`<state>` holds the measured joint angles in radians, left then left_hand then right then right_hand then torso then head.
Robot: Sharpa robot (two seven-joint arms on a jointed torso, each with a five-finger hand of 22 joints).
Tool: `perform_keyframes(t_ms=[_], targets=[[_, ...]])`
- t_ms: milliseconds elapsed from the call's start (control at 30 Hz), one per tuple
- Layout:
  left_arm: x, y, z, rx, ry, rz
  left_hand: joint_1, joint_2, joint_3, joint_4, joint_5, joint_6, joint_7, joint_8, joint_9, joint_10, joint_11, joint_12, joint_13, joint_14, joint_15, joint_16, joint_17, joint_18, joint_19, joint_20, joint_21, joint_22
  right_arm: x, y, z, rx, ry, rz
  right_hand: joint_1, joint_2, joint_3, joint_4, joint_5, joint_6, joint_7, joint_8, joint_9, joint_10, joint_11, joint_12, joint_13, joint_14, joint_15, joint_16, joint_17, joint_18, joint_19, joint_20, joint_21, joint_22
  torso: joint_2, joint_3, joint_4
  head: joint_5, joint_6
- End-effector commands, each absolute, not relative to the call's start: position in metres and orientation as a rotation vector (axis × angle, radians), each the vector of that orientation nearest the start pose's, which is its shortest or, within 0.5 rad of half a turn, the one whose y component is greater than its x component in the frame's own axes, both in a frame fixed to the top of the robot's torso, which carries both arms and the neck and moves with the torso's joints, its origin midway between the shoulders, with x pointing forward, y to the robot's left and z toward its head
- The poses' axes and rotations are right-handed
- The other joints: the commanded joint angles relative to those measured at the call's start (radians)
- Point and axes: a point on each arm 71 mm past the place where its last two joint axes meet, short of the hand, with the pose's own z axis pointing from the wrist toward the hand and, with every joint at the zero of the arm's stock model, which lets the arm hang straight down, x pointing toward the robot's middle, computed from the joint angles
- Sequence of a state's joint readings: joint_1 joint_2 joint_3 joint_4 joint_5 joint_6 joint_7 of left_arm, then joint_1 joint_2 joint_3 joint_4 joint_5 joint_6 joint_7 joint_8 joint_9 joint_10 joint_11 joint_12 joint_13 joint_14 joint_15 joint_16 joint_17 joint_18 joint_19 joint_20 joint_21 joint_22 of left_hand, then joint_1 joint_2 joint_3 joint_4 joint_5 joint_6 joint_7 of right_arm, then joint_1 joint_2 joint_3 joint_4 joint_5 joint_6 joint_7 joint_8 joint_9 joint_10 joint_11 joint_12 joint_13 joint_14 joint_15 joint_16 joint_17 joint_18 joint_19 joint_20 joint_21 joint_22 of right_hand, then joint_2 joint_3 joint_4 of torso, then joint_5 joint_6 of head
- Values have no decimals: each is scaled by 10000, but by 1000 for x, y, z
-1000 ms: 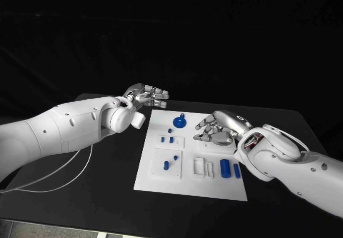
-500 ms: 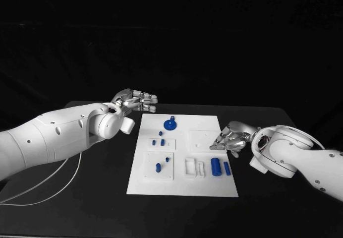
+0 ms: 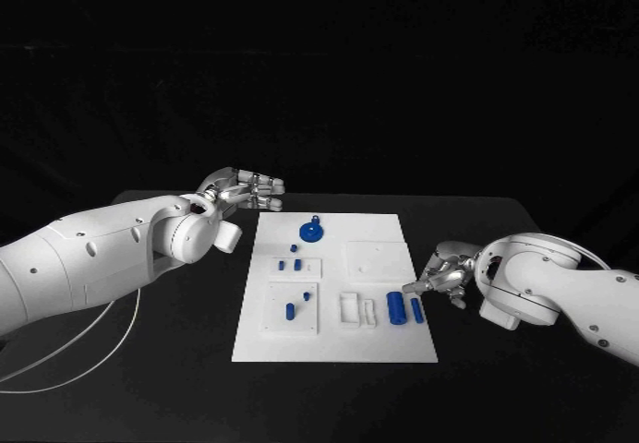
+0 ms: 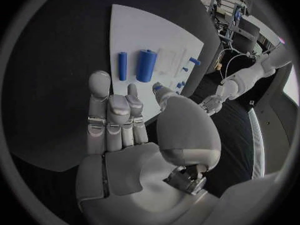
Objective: Assemble the parts on the task board
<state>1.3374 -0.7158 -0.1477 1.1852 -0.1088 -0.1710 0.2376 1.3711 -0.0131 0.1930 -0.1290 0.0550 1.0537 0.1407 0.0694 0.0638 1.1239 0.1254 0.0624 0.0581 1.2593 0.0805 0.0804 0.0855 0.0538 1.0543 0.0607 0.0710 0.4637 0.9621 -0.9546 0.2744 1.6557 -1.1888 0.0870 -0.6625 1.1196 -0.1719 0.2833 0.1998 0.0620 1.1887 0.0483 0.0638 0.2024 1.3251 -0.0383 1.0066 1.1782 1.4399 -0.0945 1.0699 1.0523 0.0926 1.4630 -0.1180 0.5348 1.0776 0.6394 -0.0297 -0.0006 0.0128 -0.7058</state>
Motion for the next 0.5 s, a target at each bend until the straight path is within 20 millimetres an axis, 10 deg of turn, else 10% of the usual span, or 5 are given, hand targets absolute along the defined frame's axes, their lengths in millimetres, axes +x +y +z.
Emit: perform_keyframes(t_ms=[33, 500], targets=[[556, 241, -168, -9827, 15637, -13484, -81, 36, -72, 6, -30, -70, -17, 0, 16, -61, -23, 31, 3, -51, 32, -42, -1, -24, 79, 12, 4, -60, 450, -253, -216, 3682, 23059, 2398, -150, -4, -35, 153, -74, 19, 6, 1, 40, 76, 15, 75, 69, 89, -3, 74, 31, -59, 429, 6, 66, 34, 22, -16, 18, -28, -31], [554, 239, -168, -9810, 15700, -13555, -82, 24, -119, 66, -30, -78, -18, -2, 15, -59, -22, 33, 3, -53, 35, -44, 1, -29, 116, 13, 2, -252, 451, -237, -218, 3706, 23005, 2782, -152, -193, -133, 411, -103, -518, 157, -6, -217, 121, 101, 137, 243, 97, 47, 151, 132, -5, 437, 51, 170, 146, 54, -12, 50, -54, -115]])
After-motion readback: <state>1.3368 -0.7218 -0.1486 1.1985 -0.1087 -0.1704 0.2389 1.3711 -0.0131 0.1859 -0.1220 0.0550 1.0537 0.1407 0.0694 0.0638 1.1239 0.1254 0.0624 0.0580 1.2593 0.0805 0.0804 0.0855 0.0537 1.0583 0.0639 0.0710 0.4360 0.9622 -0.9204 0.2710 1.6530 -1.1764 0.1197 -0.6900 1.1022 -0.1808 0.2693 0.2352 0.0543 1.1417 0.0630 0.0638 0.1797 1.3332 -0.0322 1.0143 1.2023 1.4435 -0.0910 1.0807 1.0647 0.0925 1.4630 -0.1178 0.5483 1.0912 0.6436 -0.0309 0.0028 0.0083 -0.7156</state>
